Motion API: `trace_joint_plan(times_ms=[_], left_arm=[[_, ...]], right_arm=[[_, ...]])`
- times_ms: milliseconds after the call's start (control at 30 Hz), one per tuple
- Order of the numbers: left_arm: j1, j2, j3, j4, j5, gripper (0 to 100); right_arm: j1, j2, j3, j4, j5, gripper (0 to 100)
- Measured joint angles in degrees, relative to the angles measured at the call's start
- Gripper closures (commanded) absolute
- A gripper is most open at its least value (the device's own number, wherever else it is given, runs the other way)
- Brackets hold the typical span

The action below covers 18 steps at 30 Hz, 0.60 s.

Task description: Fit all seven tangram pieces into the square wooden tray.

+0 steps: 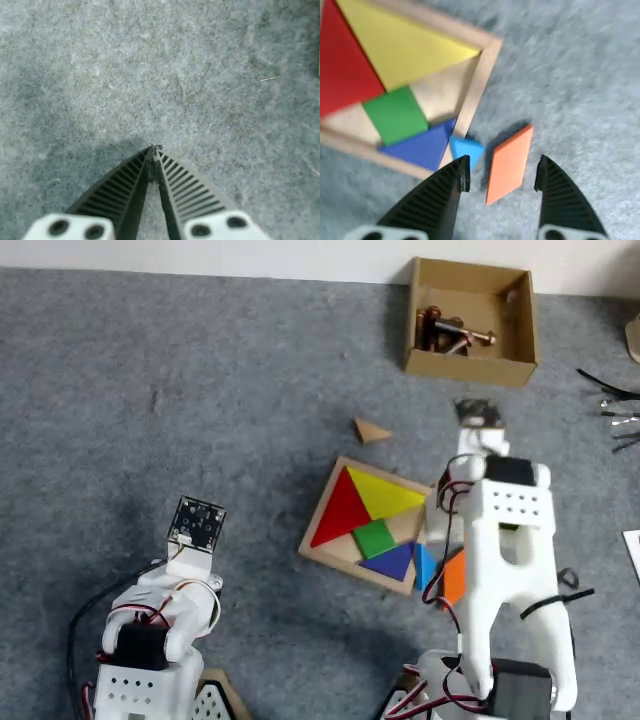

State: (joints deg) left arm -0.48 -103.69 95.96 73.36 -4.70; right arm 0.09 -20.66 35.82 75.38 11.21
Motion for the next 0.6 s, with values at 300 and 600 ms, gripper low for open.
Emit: trace_joint_plan(times_ms=[300,600], left_arm=[[0.0,0.0,0.0,0.0,0.0,99],[0.0,0.0,0.0,0.0,0.0,99]], right_arm=[[-4.1,0.0,5.9,-2.4,3.5,79.3],[-9.2,0.0,5.9,-2.5,3.5,79.3]])
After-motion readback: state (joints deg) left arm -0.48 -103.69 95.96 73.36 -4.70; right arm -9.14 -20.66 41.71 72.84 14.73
